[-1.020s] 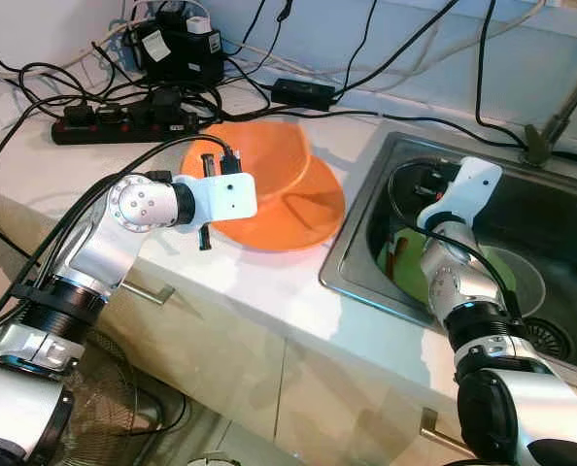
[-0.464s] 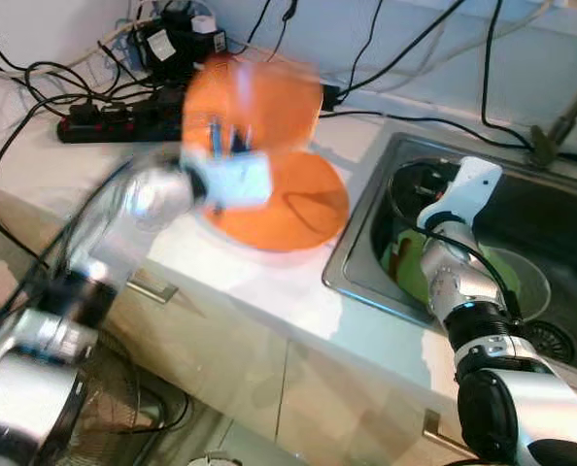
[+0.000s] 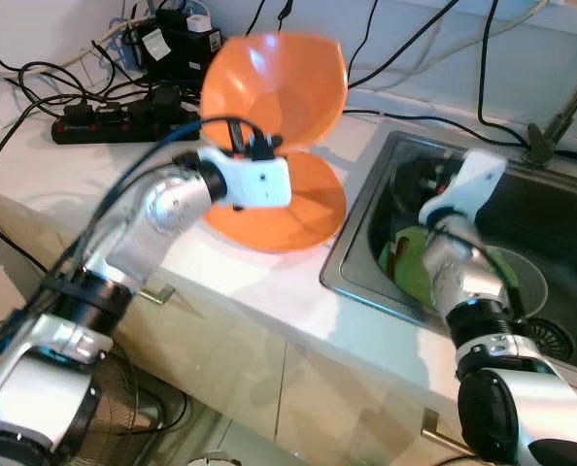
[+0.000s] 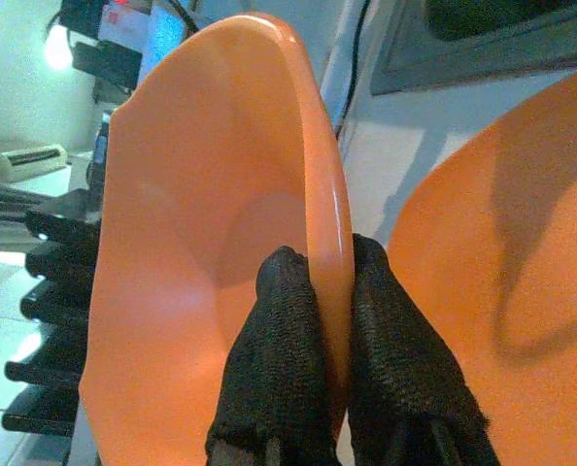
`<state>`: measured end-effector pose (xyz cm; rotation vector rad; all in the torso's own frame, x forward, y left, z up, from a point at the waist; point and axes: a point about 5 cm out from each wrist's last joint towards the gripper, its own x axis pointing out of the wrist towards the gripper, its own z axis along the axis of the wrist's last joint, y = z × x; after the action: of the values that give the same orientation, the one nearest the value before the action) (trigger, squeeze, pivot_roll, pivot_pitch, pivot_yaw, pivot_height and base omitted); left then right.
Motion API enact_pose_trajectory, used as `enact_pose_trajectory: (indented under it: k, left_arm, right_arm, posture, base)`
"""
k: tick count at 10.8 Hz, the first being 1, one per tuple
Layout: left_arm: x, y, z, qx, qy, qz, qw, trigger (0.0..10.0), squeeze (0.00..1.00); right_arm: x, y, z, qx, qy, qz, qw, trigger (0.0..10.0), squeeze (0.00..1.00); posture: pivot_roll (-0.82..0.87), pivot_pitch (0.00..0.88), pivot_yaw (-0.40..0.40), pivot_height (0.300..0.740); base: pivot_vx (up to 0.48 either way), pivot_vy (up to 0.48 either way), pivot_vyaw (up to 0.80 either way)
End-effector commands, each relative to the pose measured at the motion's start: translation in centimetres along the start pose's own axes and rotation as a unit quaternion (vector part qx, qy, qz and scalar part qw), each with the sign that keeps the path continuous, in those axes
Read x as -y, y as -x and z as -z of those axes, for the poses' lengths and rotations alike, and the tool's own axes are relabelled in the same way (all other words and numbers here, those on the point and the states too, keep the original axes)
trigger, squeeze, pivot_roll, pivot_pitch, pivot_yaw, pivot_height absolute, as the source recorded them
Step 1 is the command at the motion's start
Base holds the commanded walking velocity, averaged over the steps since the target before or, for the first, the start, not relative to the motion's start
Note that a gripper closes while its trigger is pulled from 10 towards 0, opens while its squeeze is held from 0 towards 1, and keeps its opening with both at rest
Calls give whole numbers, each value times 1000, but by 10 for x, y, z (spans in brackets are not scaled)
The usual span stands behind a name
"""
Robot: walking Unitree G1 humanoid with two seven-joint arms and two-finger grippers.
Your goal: Kitchen organization
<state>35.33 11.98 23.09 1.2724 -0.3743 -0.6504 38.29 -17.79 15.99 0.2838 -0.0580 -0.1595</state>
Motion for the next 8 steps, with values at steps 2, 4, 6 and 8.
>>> enact_pose_trajectory:
  k: [2,4,6,8]
  left_arm:
    - [-4,-1,-8,18,-20,-10,1000,10000,0]
    - [-1,-2,-9,19,-22,-6,1000,10000,0]
    - [1,-4,-11,25,-26,1,999,10000,0]
    - [2,-4,-12,29,-39,6,999,10000,0]
  right_arm:
    - [-19,-8,-49,58,-57,-47,996,10000,122]
    - [-39,-4,-75,58,-121,-124,983,10000,0]
    - [-63,8,-87,36,-162,-215,962,10000,0]
    - [-67,11,-81,16,-158,-227,961,10000,0]
  posture:
    - [171,0,-45,740]
    - [171,0,-45,740]
    - [156,0,-46,740]
    - [160,0,-51,740]
  base:
    - [0,0,0]
    - [0,0,0]
    - [0,0,0]
    - [0,0,0]
